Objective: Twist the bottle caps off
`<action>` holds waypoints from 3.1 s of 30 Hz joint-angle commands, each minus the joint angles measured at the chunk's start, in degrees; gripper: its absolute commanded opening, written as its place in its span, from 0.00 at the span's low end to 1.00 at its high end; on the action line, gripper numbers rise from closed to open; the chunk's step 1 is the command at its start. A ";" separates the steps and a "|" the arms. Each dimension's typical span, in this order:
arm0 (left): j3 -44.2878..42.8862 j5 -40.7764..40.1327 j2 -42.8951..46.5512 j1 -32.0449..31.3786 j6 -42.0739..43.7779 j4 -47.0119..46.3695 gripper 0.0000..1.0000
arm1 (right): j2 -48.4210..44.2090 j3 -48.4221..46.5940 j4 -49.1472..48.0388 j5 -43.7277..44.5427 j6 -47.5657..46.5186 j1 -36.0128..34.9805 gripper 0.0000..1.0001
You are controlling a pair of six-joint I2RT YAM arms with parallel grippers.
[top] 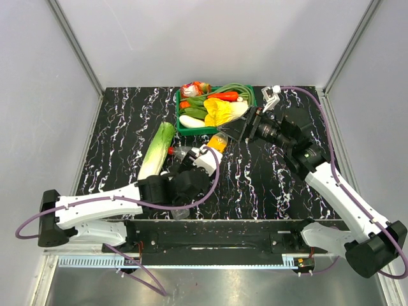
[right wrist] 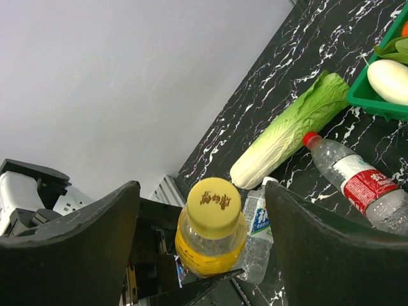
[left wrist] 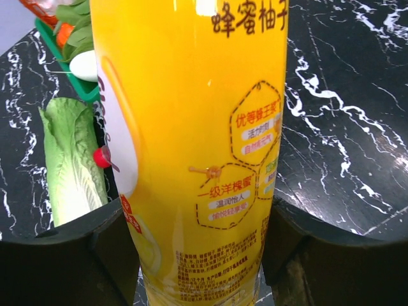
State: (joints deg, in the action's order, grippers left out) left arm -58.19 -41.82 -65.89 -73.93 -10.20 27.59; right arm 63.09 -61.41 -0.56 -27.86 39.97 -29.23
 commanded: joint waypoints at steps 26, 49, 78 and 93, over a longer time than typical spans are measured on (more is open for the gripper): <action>-2.80 -5.55 -2.31 -1.48 -1.49 0.97 0.00 | 2.48 -1.70 -5.15 -3.35 4.68 -0.21 0.06; 12.40 63.77 14.82 20.14 -2.11 -18.97 0.00 | -5.08 1.38 -8.50 -7.04 -7.80 -0.21 0.00; 19.87 70.21 19.30 30.42 -11.25 -28.74 0.00 | -8.42 16.04 5.47 27.11 -12.81 -0.12 0.00; 20.67 72.15 21.06 30.43 -13.88 -32.34 0.00 | 6.33 20.80 8.47 31.75 -6.83 8.91 0.00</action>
State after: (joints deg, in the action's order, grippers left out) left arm -37.69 29.61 -46.89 -43.79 -22.74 1.37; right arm 65.30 -40.95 8.10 7.68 30.22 -25.43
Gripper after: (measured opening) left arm 0.660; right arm 0.385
